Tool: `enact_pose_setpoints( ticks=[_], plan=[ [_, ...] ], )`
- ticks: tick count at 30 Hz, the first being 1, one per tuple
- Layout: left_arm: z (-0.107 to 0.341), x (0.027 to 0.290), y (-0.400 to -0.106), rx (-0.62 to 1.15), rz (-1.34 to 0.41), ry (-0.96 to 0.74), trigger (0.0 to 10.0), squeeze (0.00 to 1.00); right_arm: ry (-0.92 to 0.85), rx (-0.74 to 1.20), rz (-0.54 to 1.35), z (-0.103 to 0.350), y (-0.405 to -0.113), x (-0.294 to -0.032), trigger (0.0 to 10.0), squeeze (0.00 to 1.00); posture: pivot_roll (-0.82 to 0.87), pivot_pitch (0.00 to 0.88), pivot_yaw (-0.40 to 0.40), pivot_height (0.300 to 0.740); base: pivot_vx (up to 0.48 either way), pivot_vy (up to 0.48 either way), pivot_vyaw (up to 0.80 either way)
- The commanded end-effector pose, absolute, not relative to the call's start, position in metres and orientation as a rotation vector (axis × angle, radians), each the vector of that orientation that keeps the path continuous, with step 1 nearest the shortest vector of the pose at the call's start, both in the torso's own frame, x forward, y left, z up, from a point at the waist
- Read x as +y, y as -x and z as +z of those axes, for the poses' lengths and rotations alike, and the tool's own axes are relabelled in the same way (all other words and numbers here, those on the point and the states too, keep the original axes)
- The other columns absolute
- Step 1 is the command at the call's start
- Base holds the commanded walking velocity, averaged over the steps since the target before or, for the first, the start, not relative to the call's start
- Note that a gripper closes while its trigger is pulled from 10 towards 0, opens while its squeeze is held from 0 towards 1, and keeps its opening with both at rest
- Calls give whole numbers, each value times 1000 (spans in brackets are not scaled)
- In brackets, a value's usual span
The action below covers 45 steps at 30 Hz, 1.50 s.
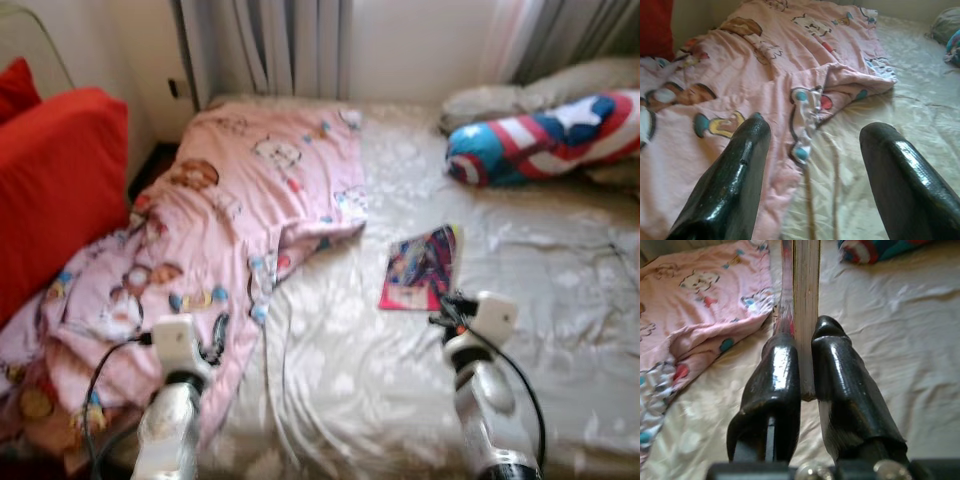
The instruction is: Clean up the room
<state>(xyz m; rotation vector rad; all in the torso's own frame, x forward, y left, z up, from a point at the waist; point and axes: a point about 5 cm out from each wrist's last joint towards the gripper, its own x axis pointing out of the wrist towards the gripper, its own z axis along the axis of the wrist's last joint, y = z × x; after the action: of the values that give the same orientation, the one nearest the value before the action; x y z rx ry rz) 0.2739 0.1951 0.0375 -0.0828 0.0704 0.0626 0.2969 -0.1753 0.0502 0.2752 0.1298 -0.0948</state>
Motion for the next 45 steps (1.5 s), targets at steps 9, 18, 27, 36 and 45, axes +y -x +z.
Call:
enact_pose_setpoints(
  ticks=[9, 18, 27, 36, 45],
  plan=[
    [36, 199, -272, 78, 70, 67, 10000, 0, -288, 102, -97, 56, -300, -173, 10000, 0, 25, 102, -60, 740, 0, -339, -160],
    [36, 199, -272, 79, 70, 66, 10000, 0, -283, 87, -91, 57, -300, -172, 10000, 0, 25, 103, -59, 740, 0, -340, -308],
    [35, 199, -272, 80, 70, 65, 10000, 0, -285, 110, -37, 54, -299, -164, 10000, 0, 26, 103, -58, 740, 0, -337, 0],
    [35, 199, -272, 82, 69, 65, 10000, 0, -261, 85, 25, 57, -299, -157, 10000, 0, 24, 99, -56, 740, 0, -338, 331],
    [35, 199, -273, 84, 64, 64, 10000, 0, -267, 98, 21, 55, -299, -158, 10000, 0, 22, 86, -52, 740, 0, -218, 88]
  ],
)
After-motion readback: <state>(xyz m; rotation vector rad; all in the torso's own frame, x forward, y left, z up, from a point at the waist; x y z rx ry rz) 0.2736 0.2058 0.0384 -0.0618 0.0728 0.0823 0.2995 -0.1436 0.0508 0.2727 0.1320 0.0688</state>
